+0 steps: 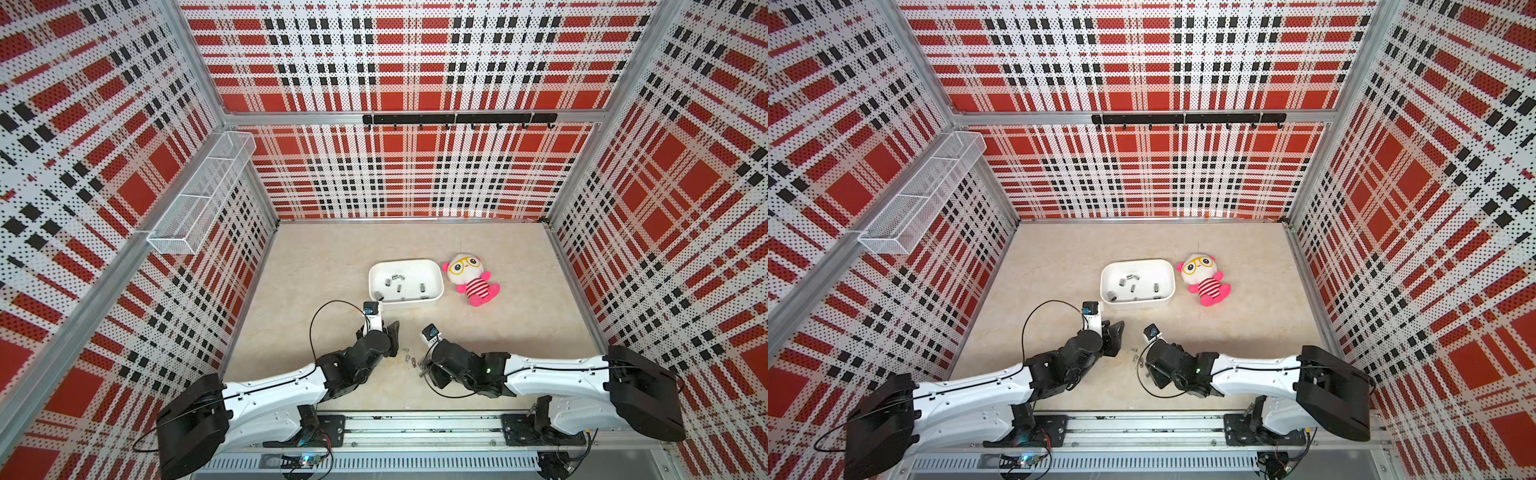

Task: Put the socket on the desktop into the storage box
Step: Pick up the socket head from the center of the board.

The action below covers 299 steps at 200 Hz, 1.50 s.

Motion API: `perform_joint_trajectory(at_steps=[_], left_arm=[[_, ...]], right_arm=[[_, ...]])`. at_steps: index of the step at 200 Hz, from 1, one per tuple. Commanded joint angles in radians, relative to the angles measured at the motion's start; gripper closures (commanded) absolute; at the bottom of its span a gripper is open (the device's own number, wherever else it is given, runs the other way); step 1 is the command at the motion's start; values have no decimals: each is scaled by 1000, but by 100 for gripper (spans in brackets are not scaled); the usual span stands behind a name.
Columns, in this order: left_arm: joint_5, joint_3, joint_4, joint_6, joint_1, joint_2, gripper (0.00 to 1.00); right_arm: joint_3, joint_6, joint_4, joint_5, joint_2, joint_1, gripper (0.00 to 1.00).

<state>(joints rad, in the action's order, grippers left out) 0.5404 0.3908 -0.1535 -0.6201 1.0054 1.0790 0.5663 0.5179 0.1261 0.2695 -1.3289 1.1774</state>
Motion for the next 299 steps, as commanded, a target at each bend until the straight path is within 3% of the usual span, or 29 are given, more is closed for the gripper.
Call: perform_joint_trajectory(at_steps=[1, 101, 299], left_arm=[[-31, 7, -24, 19, -8, 26, 50], [-65, 37, -11, 25, -5, 82, 52], [-77, 40, -6, 32, -7, 85, 52]], right_arm=[[22, 8, -11, 2, -16, 6, 44], [88, 5, 24, -12, -163, 21, 53], [89, 21, 40, -30, -188, 22, 58]])
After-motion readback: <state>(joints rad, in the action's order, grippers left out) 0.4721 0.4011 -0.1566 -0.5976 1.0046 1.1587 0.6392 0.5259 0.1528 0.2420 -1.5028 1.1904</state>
